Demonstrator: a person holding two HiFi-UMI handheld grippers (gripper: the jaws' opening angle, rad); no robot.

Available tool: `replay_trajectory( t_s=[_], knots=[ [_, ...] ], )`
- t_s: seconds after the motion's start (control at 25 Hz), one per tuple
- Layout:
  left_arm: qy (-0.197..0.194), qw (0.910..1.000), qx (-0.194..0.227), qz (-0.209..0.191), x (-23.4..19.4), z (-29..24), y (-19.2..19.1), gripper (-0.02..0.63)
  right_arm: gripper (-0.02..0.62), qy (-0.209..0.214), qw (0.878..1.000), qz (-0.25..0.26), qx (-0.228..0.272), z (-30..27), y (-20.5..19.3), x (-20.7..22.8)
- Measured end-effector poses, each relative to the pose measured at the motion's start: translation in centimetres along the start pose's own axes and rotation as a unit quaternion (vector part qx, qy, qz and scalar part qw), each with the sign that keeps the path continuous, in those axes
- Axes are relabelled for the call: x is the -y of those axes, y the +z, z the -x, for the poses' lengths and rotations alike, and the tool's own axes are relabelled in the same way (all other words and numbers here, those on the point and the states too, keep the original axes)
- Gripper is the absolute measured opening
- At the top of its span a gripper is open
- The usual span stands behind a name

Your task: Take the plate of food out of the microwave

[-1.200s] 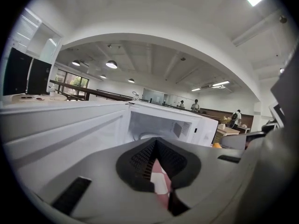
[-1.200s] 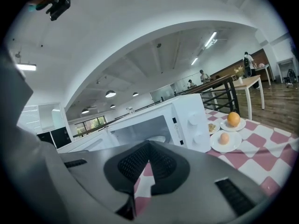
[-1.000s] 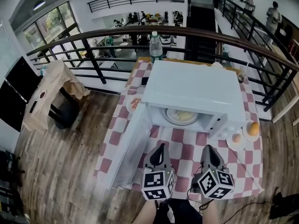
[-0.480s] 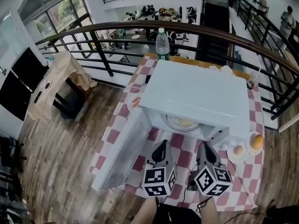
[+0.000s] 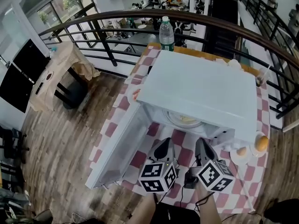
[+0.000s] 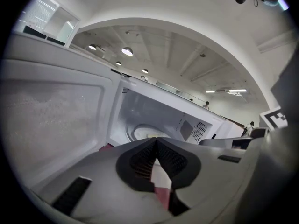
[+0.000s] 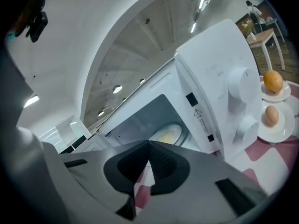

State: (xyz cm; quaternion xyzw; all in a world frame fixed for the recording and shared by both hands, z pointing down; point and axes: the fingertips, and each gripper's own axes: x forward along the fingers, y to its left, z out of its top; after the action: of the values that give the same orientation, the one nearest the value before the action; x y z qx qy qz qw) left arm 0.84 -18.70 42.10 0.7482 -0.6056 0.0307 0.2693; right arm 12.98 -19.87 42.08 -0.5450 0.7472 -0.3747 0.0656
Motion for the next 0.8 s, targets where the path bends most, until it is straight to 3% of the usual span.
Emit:
replay_trajectory(
  t_s=[0.12,0.24,0.44,0.52,0.64,0.8],
  knots=[
    [-0.005,0.9996,-0.013,0.025,-0.1,-0.8,-0.9,0.008,-0.005,-0.007,0.999,-0.038,0.002,-0.6,0.2,1.2],
    [-0.009,0.9988,-0.025,0.040,-0.3,-1.4,-1.6,0.009,-0.005,-0.028,0.999,-0.037,0.006,-0.9,0.3,2.4],
    [-0.014,0.9963,-0.031,0.080,-1.1,-3.0,-1.9,0.008,-0.005,-0.021,0.996,-0.091,-0.001,-2.4,-0.5,2.3],
    [-0.013,0.9942,-0.035,0.101,-1.6,-3.8,-2.1,0.008,0.033,-0.023,0.993,-0.120,-0.004,-3.1,-0.9,2.5],
    [-0.015,0.9904,-0.043,0.131,-2.2,-4.9,-2.5,0.012,0.034,-0.021,0.983,-0.183,-0.006,-4.2,-1.8,2.8],
    [-0.029,0.9788,-0.061,0.193,-2.7,-6.4,-3.0,0.026,0.039,-0.039,0.966,-0.256,-0.008,-5.1,-2.4,3.9]
  ],
)
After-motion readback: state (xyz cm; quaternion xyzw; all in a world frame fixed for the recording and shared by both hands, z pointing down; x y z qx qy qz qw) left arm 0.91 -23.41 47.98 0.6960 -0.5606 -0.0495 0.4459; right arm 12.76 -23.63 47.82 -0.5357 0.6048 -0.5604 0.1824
